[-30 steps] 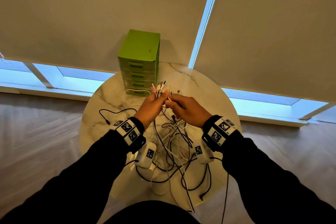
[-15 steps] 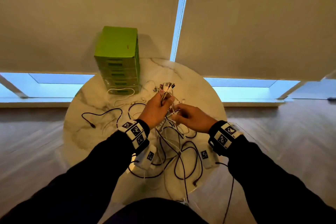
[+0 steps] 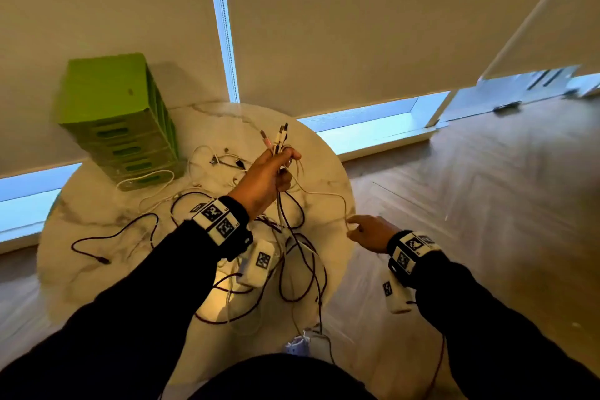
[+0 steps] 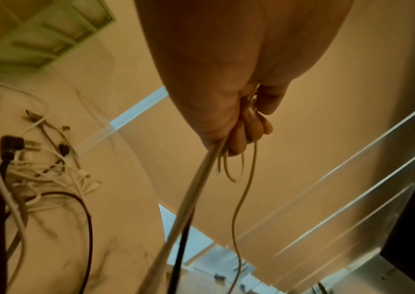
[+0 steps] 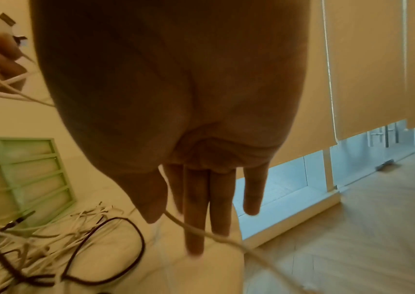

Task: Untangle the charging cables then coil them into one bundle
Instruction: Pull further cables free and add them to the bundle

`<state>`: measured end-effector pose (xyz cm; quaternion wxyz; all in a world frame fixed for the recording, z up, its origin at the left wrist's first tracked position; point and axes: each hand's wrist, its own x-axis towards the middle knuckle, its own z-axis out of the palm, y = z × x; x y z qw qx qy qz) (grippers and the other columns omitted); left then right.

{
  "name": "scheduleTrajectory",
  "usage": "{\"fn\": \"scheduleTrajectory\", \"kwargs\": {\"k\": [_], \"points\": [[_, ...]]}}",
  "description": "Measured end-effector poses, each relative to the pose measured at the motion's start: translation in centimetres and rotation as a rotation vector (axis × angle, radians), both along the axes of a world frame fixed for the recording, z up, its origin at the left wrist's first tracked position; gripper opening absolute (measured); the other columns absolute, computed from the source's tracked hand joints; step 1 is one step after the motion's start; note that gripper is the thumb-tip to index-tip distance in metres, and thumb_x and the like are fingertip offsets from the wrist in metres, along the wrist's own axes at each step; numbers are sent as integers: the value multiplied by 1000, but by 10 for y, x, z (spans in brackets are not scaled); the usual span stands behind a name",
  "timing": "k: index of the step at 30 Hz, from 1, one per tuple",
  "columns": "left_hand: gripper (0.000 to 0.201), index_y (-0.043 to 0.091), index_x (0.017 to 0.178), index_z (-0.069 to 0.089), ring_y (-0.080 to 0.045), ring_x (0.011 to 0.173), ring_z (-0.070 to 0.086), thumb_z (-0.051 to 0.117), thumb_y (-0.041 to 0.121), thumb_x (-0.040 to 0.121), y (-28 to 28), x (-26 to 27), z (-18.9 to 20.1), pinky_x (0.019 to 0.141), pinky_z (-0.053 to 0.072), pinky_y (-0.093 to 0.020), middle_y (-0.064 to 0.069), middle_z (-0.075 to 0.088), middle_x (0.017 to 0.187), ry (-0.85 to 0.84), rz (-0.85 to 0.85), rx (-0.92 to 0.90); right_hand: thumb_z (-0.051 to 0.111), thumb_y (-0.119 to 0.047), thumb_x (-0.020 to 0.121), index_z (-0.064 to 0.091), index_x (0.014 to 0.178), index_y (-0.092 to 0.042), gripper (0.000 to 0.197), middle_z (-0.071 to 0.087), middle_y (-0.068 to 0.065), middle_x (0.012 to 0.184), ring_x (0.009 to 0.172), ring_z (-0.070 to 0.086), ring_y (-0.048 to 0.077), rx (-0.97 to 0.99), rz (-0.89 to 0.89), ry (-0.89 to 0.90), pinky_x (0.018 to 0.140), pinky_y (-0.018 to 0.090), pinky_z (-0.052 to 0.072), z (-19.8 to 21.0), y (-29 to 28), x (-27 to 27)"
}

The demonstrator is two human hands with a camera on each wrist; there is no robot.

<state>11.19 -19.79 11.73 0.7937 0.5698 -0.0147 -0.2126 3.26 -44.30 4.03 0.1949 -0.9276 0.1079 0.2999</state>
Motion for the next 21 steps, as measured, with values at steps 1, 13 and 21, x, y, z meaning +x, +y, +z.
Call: {"fn": "scheduleTrajectory", "kwargs": {"k": [1,13,21], "points": [[24,14,93,63,-8,52,29,44,20,106,-6,-4,-5,49,25,-19,2,41,83,1,-32,27,60,-35,95,34,152,-25,63,59,10,139,124,58,28,36,-26,-46,101,35,45,-3,1,-6],[24,12,100,58,-9,49,29,44,29,107,-48,-26,-26,50,29,-23,11,31,50,-179,-167,273,49,-48,100,46,128,-19,40,66,2,94,89,64,15,433,-55,-413,86,35,52,30,46,-30],[22,18,89,58,-9,52,33,53,35,103,-50,-29,-23,55,33,-25,12,37,53,-212,-193,255,50,-46,100,52,120,-22,32,60,-4,123,114,57,10,484,-33,-525,95,23,46,29,39,-32]]}}
